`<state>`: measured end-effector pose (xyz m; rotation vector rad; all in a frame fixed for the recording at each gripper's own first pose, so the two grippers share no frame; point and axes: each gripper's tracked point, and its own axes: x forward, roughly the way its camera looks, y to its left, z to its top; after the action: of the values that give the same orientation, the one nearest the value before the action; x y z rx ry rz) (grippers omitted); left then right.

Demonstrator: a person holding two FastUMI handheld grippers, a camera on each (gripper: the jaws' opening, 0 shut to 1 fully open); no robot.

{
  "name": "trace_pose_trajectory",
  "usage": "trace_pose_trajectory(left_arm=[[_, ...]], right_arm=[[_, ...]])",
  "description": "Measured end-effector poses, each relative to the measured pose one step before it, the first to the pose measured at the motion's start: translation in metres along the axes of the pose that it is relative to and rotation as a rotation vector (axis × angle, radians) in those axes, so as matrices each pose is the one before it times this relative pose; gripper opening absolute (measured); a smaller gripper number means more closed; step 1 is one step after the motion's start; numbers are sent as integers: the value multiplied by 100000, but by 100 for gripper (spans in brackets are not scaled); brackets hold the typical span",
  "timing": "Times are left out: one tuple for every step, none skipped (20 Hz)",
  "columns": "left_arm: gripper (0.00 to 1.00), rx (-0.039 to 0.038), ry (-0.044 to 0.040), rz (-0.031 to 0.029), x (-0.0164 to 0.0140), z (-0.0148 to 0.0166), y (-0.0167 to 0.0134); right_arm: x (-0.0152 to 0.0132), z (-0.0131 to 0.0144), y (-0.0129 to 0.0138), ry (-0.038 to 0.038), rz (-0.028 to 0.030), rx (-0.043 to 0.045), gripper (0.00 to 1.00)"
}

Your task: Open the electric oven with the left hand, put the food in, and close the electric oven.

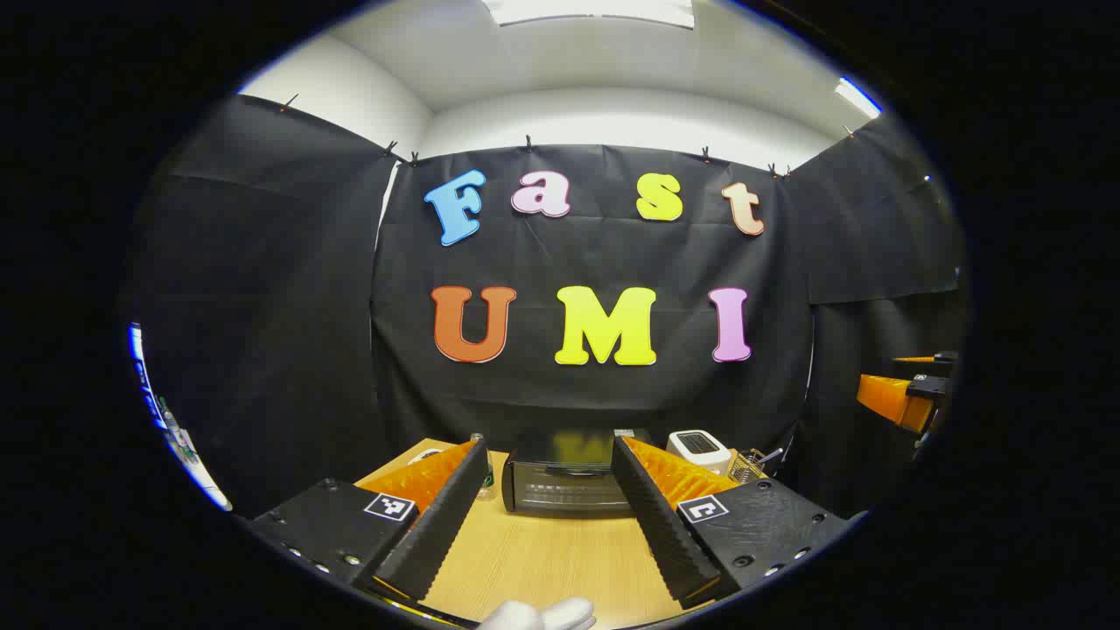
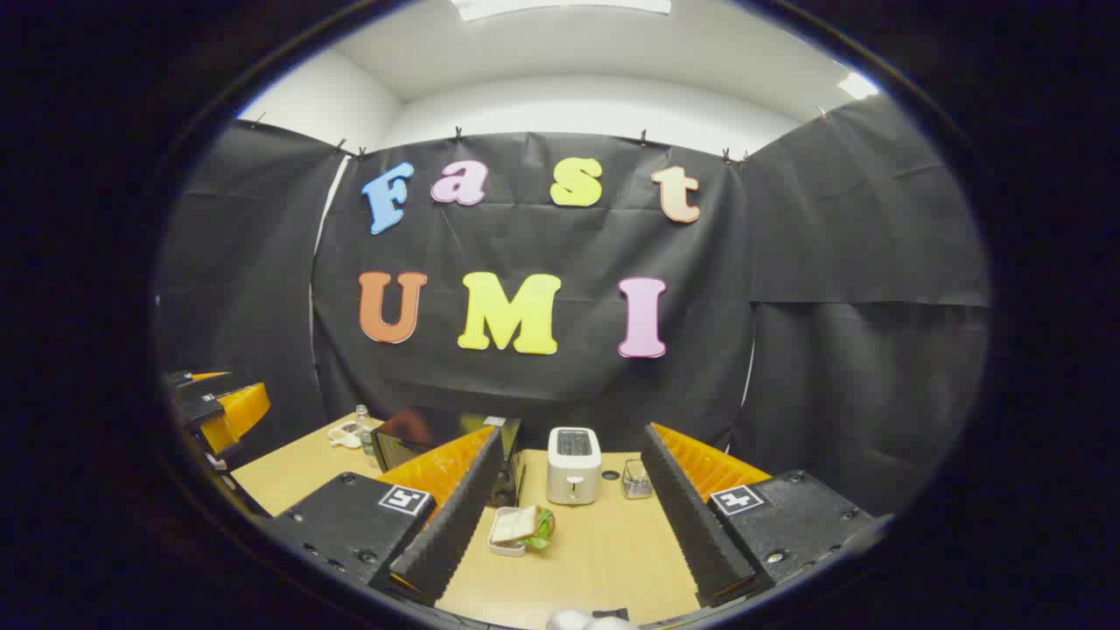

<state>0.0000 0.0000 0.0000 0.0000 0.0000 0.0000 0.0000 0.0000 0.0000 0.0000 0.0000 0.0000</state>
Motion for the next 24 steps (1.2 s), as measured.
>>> trace_pose_trajectory(left_arm=[[93,692,439,-363,-77,-209,-15],[93,797,622,-353,-27,-241,-16],[93,770,105,-616,-68,-77,-102],[93,646,-391,-231,61,127,-35],[93,485,-161,-312,-14,107,-52],[93,208,-420,-188,71,116,-43],[93,40,-63,-187,-56,59,42],[93,-284,407,-599,71,-101,-165],[82,-559,183,-519,64,51,-16],[82,-241,-157,-826,179,10,-95],[82,252,-211,-185,125,81,-85],[93,327,-71,23,221,-45,137],[93,231,-21,-260,253,-190,-78],[82,-20,-363,10,335,-135,-46],[82,68,213,-40,388,-175,-110],[82,347,-108,11,490,-217,-46],[93,468,-553,182,419,-116,-18],[94,804,-507,171,630,-11,-92],[93,663,-523,218,757,-411,-148],[93,75,201,-37,869,-361,-253],[93,-572,774,-388,913,-642,-357],[93,-809,898,69,1146,-537,-323],[93,-1109,-184,6,1129,-453,-239],[93,-860,465,-503,1237,-614,-443]], right_arm=[[-157,59,-13,-117,-358,-267,94],[-188,-86,26,28,-86,81,94],[-177,146,145,-388,98,492,100],[-143,129,213,-165,141,284,94],[-154,5,145,-5,167,-11,94],[-199,-13,184,-293,419,22,93],[-108,195,232,-328,372,157,94],[-50,-108,214,188,405,-10,100],[0,-24,238,115,326,-102,93],[66,43,89,-93,153,-207,93],[1,113,35,-48,-140,-273,93],[18,-20,9,5,1,-151,93],[-37,-62,-35,304,-82,-162,93],[80,-287,-163,409,-355,-132,93],[98,-135,-161,460,-264,-15,100],[135,-184,-193,633,-183,42,93],[112,-100,-228,512,-209,97,100],[186,-80,-274,355,-453,106,94],[225,-41,-348,563,-438,-43,93],[210,-49,-273,413,-407,99,100],[208,106,-312,309,-599,-177,93],[254,-66,-385,516,-752,-620,100],[188,69,-372,537,-823,-597,93],[317,43,-328,389,-674,-326,100]])
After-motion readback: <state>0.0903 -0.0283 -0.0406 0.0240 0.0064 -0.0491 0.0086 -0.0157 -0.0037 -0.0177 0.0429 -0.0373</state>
